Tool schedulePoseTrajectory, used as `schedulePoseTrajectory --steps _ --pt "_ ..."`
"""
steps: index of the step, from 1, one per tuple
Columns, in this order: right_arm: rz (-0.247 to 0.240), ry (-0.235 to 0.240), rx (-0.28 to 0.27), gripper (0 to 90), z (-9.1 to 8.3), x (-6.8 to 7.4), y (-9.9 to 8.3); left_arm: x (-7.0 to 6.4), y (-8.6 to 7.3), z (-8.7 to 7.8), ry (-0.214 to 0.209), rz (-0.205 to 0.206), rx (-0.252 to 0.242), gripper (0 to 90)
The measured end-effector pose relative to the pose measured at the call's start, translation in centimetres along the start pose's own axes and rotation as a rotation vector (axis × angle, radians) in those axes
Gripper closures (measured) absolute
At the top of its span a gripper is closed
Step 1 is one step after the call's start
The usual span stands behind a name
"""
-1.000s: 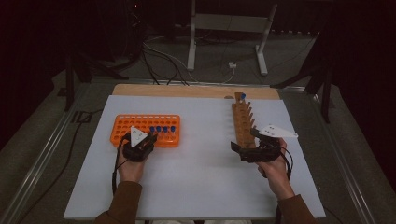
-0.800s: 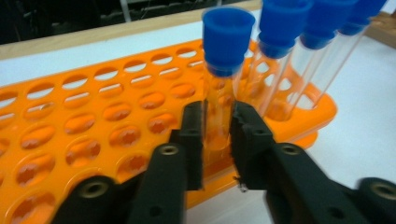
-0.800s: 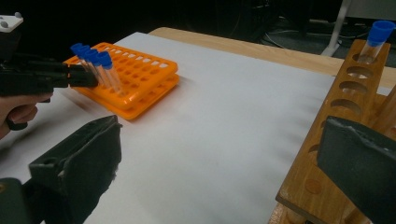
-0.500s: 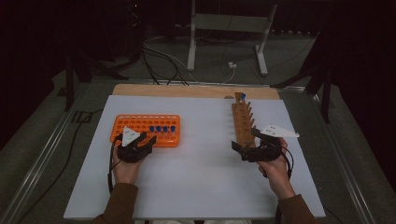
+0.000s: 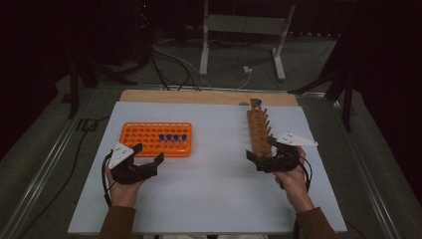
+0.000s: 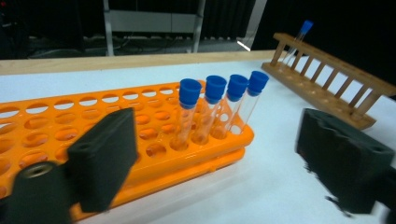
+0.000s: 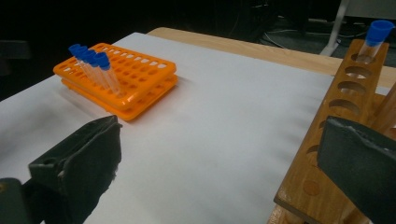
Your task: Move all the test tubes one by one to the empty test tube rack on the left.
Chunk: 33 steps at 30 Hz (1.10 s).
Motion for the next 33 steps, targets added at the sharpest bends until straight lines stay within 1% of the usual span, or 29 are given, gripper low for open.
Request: schedulePoseTrajectory --steps 1,3,4,5,6,8,11,17,23,26,27,33 --pt "0.001 -0.001 -0.002 0.1 0.0 0.0 0.0 -0.2 -0.1 -0.1 -0.005 0.004 -0.002 3.5" --pt "-0.001 -0.006 -0.005 0.1 0.0 0.0 0.2 -0.5 -0.3 -0.2 -0.005 0.029 -0.002 0.8" --pt "-0.003 -0.009 -0.006 0.1 0.0 0.0 0.3 -0.6 -0.3 -0.2 -0.001 0.046 0.001 0.7" --pt "-0.005 -0.012 -0.008 0.1 0.0 0.0 0.5 -0.7 -0.4 -0.2 -0.002 0.055 0.001 0.8" --pt "-0.008 -0.015 -0.011 0.1 0.0 0.0 0.7 -0.8 -0.4 -0.1 -0.007 0.061 -0.001 0.7" --pt "-0.015 -0.024 -0.019 0.1 0.0 0.0 1.1 -0.9 -0.4 -0.1 0.002 0.067 -0.004 0.8" --pt "-0.014 -0.041 -0.033 0.2 0.1 -0.5 1.9 -0.7 -0.5 -0.3 0.011 0.066 -0.006 0.7" --pt "-0.017 -0.079 -0.018 0.2 1.0 -1.8 3.7 -0.1 -0.8 -0.5 0.036 0.041 -0.012 0.8" --pt "-0.011 -0.1 -0.021 0.2 1.9 -2.8 6.0 0.2 -1.1 -0.5 0.051 0.037 -0.007 0.8" --pt "0.013 -0.102 -0.025 0.2 2.4 -3.7 7.2 0.4 -1.2 -0.6 0.057 0.037 -0.006 0.8" --pt "0.017 -0.11 -0.025 0.2 2.7 -4.1 7.6 0.4 -1.2 -0.6 0.061 0.035 -0.005 0.8" --pt "0.009 -0.148 -0.007 0.2 4.4 -5.8 8.8 0.6 -1.4 -0.6 0.07 0.023 -0.005 0.8"
Point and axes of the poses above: each handheld gripper's, and its own axes: z roughly forward along the jaws, y roughly out of its top, x roughly to its left, the point moved 5 cm from there along z, roughly forward along the jaws, and after that the axes turned 7 degrees about z, right-handed, at the moved point
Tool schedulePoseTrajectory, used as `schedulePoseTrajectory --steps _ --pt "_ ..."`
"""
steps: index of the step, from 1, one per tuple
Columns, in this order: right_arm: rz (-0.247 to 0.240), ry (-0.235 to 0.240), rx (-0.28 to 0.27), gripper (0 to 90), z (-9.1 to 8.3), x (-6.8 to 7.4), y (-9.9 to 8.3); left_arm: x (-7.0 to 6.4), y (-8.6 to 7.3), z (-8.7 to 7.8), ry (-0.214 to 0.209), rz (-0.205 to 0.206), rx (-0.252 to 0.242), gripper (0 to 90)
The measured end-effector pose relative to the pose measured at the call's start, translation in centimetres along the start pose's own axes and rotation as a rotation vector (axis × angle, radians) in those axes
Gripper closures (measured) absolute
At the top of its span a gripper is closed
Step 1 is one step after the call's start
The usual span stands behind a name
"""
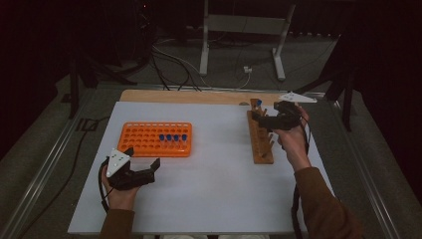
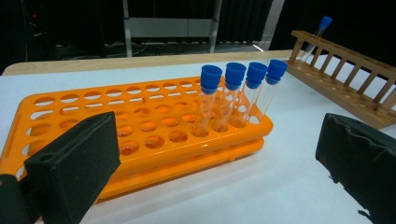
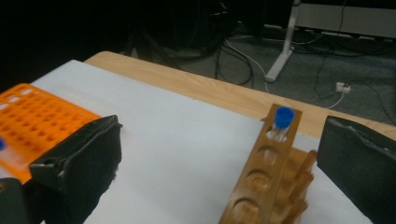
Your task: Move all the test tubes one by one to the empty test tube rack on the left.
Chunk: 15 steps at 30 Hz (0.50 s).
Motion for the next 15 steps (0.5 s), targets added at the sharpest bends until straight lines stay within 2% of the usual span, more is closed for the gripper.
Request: schedulePoseTrajectory --steps 2,4,7,9,11,14,15 --pt "0.0 -0.009 0.003 0.2 0.7 -0.4 0.3 0.0 -0.1 0.1 -0.002 -0.003 0.003 0.8" --pt "0.009 -0.02 0.008 4.2 1.5 -0.9 0.5 -0.1 -0.1 0.2 -0.001 -0.004 0.003 0.8" --pt "0.02 -0.033 0.033 6.6 2.9 -1.6 0.6 -0.1 -0.2 0.2 -0.001 0.001 0.005 0.8" --pt "0.018 -0.068 0.044 8.3 3.8 -2.2 0.6 -0.1 -0.2 0.2 0.0 0.002 0.005 0.8" --pt "0.025 -0.083 0.052 10.9 4.6 -2.8 0.7 -0.1 -0.2 0.1 0.0 -0.003 0.002 0.8" --pt "0.028 -0.133 0.048 20.1 5.6 -3.7 0.6 0.1 -0.4 0.0 0.006 -0.009 0.002 0.8" --pt "0.033 -0.137 0.041 23.9 6.0 -4.1 0.6 0.1 -0.5 -0.1 0.005 -0.012 0.004 0.8"
Point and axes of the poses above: each handheld gripper's, and its own axes: z roughly forward along the jaws, y roughly out of its top, x roughly to its left, the point moved 5 cm from there along z, roughly forward along the jaws, and after that the axes turned 7 degrees about z, right-handed, at the moved point
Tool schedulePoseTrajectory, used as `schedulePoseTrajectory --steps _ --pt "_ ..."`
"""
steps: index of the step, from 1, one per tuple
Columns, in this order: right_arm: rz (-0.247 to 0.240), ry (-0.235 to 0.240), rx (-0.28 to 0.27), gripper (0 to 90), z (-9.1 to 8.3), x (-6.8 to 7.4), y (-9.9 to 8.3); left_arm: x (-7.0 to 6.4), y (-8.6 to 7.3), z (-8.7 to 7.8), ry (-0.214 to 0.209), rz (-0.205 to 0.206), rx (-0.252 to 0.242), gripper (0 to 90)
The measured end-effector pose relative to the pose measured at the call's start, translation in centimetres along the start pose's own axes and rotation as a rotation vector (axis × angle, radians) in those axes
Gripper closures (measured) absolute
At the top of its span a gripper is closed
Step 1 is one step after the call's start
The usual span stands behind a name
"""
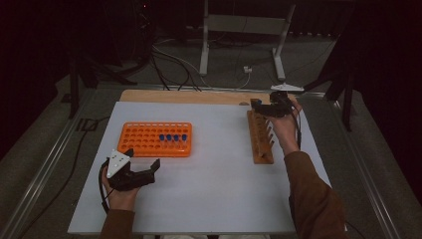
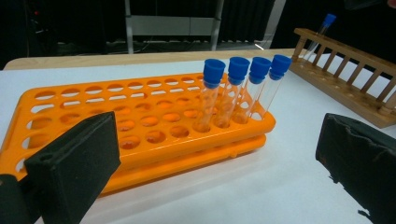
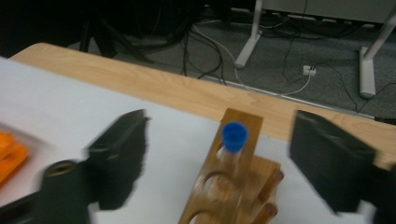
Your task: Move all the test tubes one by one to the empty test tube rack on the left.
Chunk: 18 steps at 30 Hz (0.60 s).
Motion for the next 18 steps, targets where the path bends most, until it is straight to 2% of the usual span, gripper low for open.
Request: schedulePoseTrajectory --steps 2,5,10,14,18 --pt "0.029 -0.024 -0.007 33.6 0.8 -0.7 0.0 0.0 0.0 -0.1 0.001 0.002 -0.002 0.8" --pt "0.062 -0.028 0.01 44.9 2.0 -1.2 -0.3 0.1 -0.1 -0.1 0.001 -0.005 -0.002 0.8" --pt "0.034 -0.043 0.048 63.6 3.5 -1.0 -1.1 0.2 -0.2 -0.1 0.001 -0.008 0.0 0.8" --pt "0.009 -0.084 0.083 69.0 4.1 -1.1 -1.7 0.0 -0.2 -0.1 -0.003 -0.006 0.001 0.8" --pt "0.016 -0.085 0.087 74.4 4.4 -1.1 -1.8 0.0 -0.2 -0.2 0.0 -0.007 -0.002 0.8"
Point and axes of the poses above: each handheld gripper's, and its own axes: z roughly forward along the jaws, y roughly out of its top, x roughly to its left, the point moved 5 cm from there along z, roughly forward along the jaws, and after that the axes turned 7 degrees about z, right-handed, at the moved point
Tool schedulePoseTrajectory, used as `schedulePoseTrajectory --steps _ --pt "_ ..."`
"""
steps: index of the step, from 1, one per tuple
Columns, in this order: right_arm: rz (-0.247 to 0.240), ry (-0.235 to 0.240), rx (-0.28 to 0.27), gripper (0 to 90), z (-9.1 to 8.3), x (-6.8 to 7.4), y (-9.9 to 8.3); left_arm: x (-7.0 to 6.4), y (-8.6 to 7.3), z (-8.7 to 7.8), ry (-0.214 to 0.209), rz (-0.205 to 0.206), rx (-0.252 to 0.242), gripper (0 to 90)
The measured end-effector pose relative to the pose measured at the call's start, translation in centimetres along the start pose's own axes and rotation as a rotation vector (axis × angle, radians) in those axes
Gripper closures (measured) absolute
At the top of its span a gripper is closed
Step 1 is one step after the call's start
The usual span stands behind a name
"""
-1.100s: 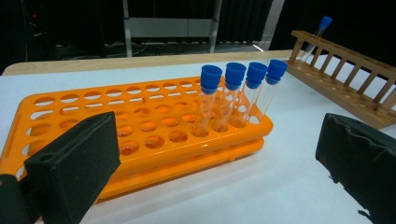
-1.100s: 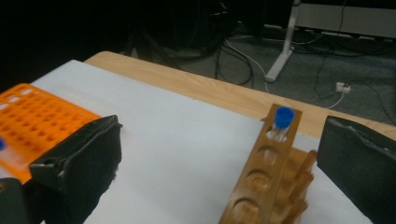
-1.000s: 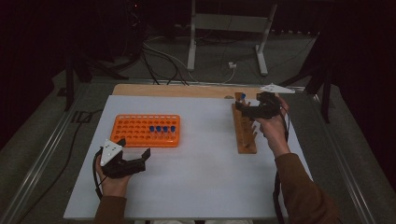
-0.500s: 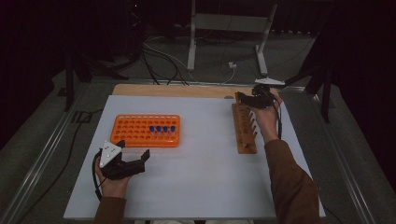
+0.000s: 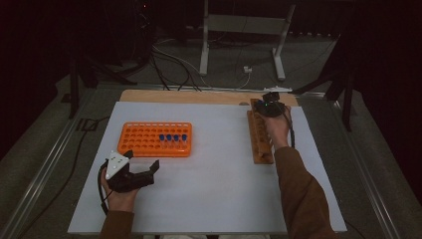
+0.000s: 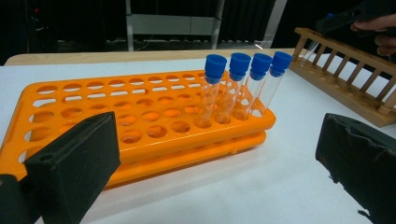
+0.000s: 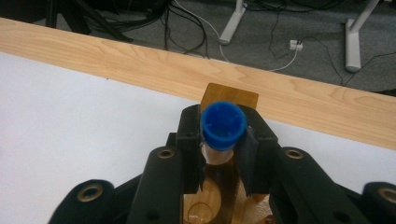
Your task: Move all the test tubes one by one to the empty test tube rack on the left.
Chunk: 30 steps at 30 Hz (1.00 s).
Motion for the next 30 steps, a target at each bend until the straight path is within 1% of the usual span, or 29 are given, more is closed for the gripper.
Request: schedulePoseTrajectory --steps 3,6,8,10,12,17,21,24,26,30 --pt "0.002 -0.007 0.003 75.8 0.0 0.0 0.0 0.1 0.0 -0.1 0.001 -0.003 0.001 0.8" --pt "0.004 -0.005 -0.012 76.3 -0.3 0.0 0.1 0.2 0.0 -0.1 0.004 -0.002 0.0 0.8" --pt "0.004 -0.004 -0.027 76.4 -0.9 0.0 0.3 0.3 -0.1 0.0 0.005 -0.001 0.002 0.8" --pt "0.003 -0.001 -0.051 76.4 -1.6 0.1 0.7 0.3 -0.1 0.0 0.008 -0.007 0.001 0.8" --pt "0.009 0.002 -0.075 76.4 -2.5 0.1 1.2 0.3 0.0 0.0 0.009 -0.003 -0.001 0.8" --pt "-0.022 -0.008 -0.115 76.5 -4.4 0.7 1.8 0.4 0.1 -0.1 0.013 -0.01 -0.004 0.8" --pt "-0.042 -0.014 -0.15 76.5 -5.7 1.0 2.3 0.4 0.2 -0.1 0.018 -0.004 -0.004 0.8" --pt "-0.036 -0.005 -0.166 76.5 -6.6 1.1 2.4 0.4 0.1 0.0 0.02 -0.003 0.0 0.8" --pt "-0.054 -0.007 -0.172 76.5 -7.1 1.1 2.3 0.5 0.1 0.0 0.024 -0.004 -0.001 0.8" --pt "-0.076 0.009 -0.195 76.5 -8.3 1.3 2.1 0.5 0.1 -0.1 0.029 0.001 0.002 0.8"
Point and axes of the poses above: each handheld gripper's, and its own axes: z roughly forward along the jaws, y roughly out of its top, x roughly to its left, the point moved 5 cm from there along z, roughly forward along the jaws, and after that the axes turned 7 degrees about z, right-handed, at the moved point
